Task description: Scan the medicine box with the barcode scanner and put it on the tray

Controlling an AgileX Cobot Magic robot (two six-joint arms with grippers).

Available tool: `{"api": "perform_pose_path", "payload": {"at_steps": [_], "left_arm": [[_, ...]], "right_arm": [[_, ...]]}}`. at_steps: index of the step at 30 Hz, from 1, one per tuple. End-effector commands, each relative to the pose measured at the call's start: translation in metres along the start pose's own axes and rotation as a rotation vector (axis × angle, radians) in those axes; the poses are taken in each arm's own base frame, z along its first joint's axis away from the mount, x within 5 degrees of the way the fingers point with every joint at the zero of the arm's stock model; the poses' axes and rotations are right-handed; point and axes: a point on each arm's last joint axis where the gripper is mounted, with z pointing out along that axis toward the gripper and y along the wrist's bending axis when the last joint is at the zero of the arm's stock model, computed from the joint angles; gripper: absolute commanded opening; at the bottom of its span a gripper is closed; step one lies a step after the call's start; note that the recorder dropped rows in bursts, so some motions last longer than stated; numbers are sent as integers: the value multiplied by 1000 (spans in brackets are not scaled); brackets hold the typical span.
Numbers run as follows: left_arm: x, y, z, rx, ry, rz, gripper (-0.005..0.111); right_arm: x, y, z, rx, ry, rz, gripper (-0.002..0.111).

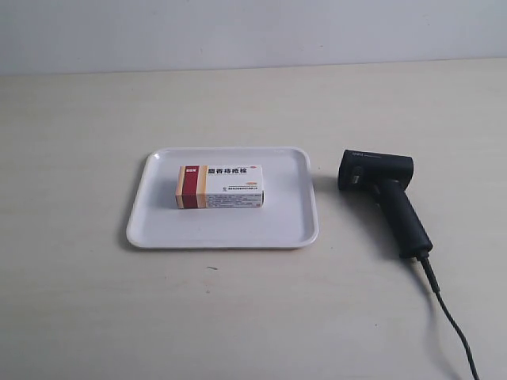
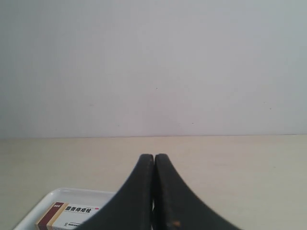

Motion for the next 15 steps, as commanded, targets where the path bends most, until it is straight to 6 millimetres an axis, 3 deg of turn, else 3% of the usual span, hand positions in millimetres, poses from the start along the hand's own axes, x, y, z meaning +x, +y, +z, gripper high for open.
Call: {"api": "perform_pose_path", "payload": {"at_steps": [1,9,12,14,15], "left_arm": [[-1,0,-1,6,-11,-2,5],[-1,0,-1,6,-11,-2,5],[-1,0,-1,6,-11,-2,5],[-1,0,-1,6,-11,-2,5],[-1,0,-1,6,-11,-2,5]], "right_arm": [[-1,-1,0,6,-13,-5,0],[5,-3,1,16,-20,-22,0],[36,-11,6,45,2,-37,0],[61,-17,7,52,-22,60,0],[62,-17,7,48,-56,94,0]]}}
